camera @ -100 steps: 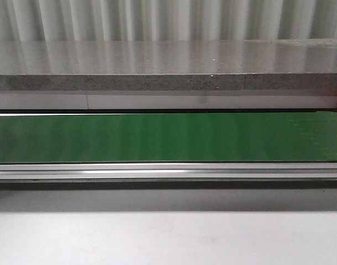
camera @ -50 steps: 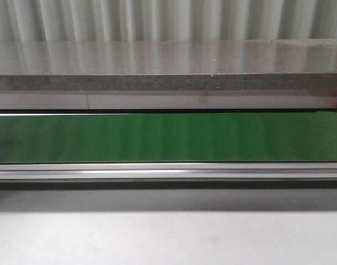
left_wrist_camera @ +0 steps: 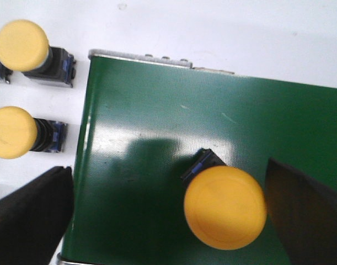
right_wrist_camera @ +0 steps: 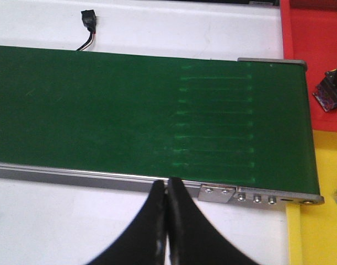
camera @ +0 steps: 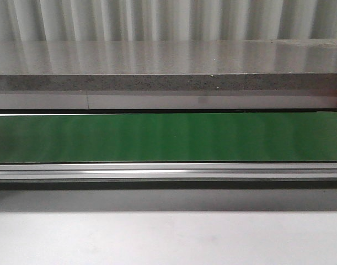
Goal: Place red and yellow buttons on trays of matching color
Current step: 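Lower the yellow button onto the green belt and open the left gripper, then move the left gripper to a red button in the cluster and grasp it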
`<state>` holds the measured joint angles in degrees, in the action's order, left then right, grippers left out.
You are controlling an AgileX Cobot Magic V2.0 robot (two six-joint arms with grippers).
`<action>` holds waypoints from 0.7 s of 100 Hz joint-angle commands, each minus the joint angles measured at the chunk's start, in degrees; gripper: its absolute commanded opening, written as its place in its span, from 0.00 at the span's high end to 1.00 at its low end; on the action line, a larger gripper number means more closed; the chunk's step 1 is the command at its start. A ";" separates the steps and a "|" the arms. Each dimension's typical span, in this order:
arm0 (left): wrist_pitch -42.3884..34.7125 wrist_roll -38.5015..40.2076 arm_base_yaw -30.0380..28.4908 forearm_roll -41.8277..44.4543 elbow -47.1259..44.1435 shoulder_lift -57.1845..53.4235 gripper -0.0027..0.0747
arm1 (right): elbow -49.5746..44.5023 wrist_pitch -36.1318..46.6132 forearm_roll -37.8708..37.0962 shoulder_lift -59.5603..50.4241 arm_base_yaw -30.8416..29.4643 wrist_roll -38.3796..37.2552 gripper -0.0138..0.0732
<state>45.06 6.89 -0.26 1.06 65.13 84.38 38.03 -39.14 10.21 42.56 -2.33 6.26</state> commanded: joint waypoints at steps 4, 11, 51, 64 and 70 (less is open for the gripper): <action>-1.70 -0.50 0.81 -0.50 1.70 -6.57 0.10 | 1.37 3.16 0.21 -0.39 0.00 0.32 0.92; -1.62 -0.50 0.66 0.21 1.70 -9.00 0.10 | 1.37 3.16 0.21 -0.39 0.00 0.32 0.92; -2.12 1.68 -11.85 2.79 -0.20 -12.04 0.10 | 1.37 3.21 0.21 -0.39 0.00 0.32 0.92; -3.82 2.79 -17.14 2.59 -2.49 -10.09 0.10 | 1.37 3.21 0.21 -0.39 0.00 0.32 0.92; -4.88 3.05 -19.32 2.59 -3.72 -9.05 0.10 | 1.37 3.16 0.21 -0.39 0.00 0.32 0.92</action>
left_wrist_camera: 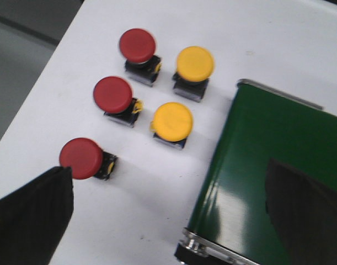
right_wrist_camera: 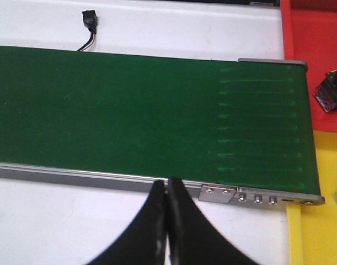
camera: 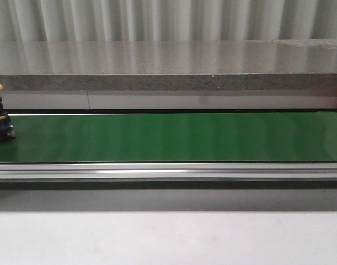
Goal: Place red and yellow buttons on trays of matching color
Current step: 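Move the left gripper to a red button in the cluster and grasp it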
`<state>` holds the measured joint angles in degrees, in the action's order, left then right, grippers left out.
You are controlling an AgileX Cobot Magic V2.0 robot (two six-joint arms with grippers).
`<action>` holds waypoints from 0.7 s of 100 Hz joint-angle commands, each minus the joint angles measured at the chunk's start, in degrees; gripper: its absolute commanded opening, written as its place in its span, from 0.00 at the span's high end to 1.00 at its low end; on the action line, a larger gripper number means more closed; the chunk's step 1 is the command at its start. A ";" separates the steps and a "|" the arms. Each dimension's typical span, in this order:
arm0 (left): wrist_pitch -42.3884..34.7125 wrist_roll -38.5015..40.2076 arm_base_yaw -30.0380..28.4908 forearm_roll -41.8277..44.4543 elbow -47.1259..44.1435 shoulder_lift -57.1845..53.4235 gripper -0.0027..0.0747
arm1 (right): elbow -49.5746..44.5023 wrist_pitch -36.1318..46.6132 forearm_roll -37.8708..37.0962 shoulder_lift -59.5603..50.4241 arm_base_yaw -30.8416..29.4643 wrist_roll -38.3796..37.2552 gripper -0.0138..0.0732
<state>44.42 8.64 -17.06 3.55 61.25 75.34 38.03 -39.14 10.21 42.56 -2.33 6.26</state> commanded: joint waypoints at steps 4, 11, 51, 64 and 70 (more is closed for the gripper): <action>-5.07 1.74 -4.00 0.10 -0.79 0.81 0.10 | 1.37 3.16 0.21 -0.39 0.00 0.32 0.92; -6.72 2.61 -6.12 0.10 -2.29 2.44 0.10 | 1.37 3.16 0.21 -0.39 0.00 0.32 0.92; -12.19 4.26 -11.20 0.10 -4.44 12.95 0.10 | 1.37 3.16 0.21 -0.39 0.00 0.32 0.92; -14.51 4.48 -12.51 0.10 -4.44 14.97 0.10 | 1.37 3.16 0.21 -0.39 0.00 0.32 0.92; -15.24 4.48 -12.82 -0.09 -4.25 15.88 0.10 | 1.37 3.16 0.21 -0.39 0.00 0.32 0.92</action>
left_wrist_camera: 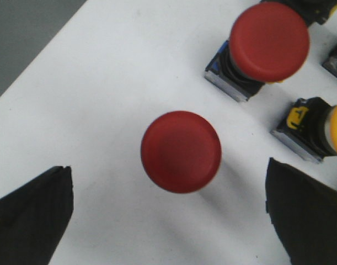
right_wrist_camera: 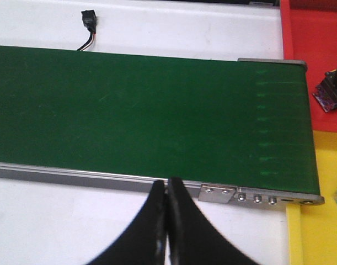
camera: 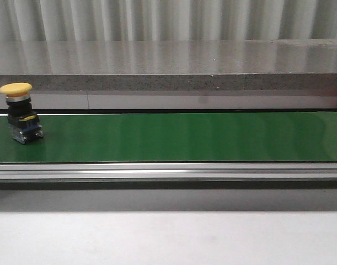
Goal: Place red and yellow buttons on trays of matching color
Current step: 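Move the left gripper to a red button in the cluster and grasp it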
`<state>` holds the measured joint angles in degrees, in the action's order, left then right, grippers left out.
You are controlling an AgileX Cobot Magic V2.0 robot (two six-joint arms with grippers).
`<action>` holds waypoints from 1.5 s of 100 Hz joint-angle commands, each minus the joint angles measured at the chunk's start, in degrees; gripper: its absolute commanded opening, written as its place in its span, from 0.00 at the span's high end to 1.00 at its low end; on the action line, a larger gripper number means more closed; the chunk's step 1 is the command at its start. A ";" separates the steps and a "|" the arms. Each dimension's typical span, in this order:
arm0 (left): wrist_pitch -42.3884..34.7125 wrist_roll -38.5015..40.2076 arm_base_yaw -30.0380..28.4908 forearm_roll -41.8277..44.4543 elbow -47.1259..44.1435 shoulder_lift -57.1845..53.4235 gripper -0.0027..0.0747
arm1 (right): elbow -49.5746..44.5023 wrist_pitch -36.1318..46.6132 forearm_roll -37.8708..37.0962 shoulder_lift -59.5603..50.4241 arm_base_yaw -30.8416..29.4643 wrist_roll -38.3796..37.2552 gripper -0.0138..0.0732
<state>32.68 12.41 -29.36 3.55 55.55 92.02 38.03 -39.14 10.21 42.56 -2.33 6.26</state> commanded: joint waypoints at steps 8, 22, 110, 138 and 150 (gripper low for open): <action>-5.29 0.71 -0.93 -0.58 1.52 0.67 0.10 | 1.37 3.16 0.21 -0.39 0.00 0.32 0.92; -7.48 0.71 -1.03 -0.82 1.52 3.20 0.10 | 1.37 3.16 0.21 -0.39 0.00 0.32 0.92; -9.60 0.71 -0.19 -5.33 1.52 -0.91 0.99 | 1.37 3.16 0.21 -0.39 0.00 0.32 0.92; -6.09 0.29 6.87 -5.33 1.52 -11.34 0.99 | 1.37 3.16 0.21 -0.39 0.00 0.32 0.92; -4.68 0.16 11.86 -5.33 1.52 -14.11 0.99 | 1.37 3.16 0.21 -0.39 0.00 0.32 0.92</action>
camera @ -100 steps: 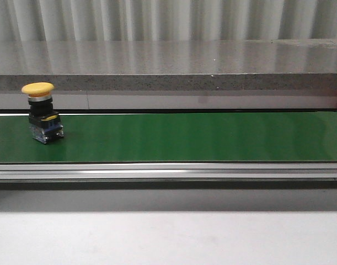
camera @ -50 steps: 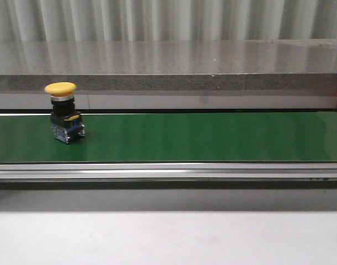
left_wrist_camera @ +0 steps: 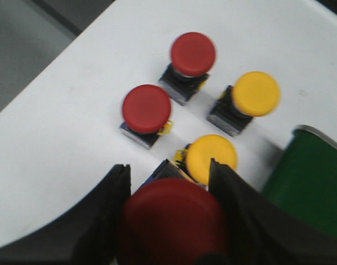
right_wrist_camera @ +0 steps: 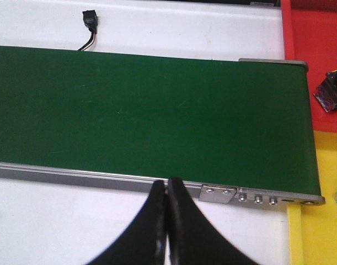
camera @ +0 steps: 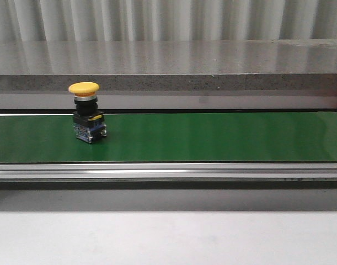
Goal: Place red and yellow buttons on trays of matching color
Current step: 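Move the left gripper to a red button in the cluster and grasp it, then set the red button on the green belt and open the left gripper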
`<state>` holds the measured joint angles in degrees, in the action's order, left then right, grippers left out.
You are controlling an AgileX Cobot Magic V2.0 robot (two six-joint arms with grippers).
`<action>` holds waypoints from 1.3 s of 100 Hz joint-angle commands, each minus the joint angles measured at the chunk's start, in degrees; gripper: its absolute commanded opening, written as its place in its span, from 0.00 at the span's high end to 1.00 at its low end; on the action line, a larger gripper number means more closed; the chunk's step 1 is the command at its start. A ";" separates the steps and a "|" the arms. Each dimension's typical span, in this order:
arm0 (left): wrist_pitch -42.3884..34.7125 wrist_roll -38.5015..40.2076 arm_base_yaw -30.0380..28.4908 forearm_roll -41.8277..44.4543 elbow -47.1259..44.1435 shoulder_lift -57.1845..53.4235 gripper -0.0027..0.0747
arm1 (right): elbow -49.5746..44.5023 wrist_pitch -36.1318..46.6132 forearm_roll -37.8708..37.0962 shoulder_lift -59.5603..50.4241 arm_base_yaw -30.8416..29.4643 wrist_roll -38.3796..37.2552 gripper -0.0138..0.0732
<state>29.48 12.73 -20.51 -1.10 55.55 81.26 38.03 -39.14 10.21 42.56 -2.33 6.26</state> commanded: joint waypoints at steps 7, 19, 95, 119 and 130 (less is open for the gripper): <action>-1.34 -0.26 6.18 -0.21 1.52 -3.60 0.99 | 1.37 3.16 0.21 -0.39 0.00 0.32 0.92; -1.34 -0.26 10.92 1.10 1.52 -2.95 0.99 | 1.37 3.16 0.21 -0.39 0.00 0.32 0.92; -0.04 -1.85 16.82 1.10 1.52 2.71 0.45 | 1.37 3.16 0.21 -0.39 0.00 0.32 0.92; -0.36 -4.71 20.03 1.10 1.60 1.34 0.19 | 1.37 3.16 0.21 -0.39 0.00 0.32 0.92; -0.50 -4.84 22.01 3.06 1.60 -0.71 0.19 | 1.37 3.16 0.21 -0.39 0.00 0.32 0.92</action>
<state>31.62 8.44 0.03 0.73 55.55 84.16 38.03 -39.14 10.21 42.56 -2.33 6.26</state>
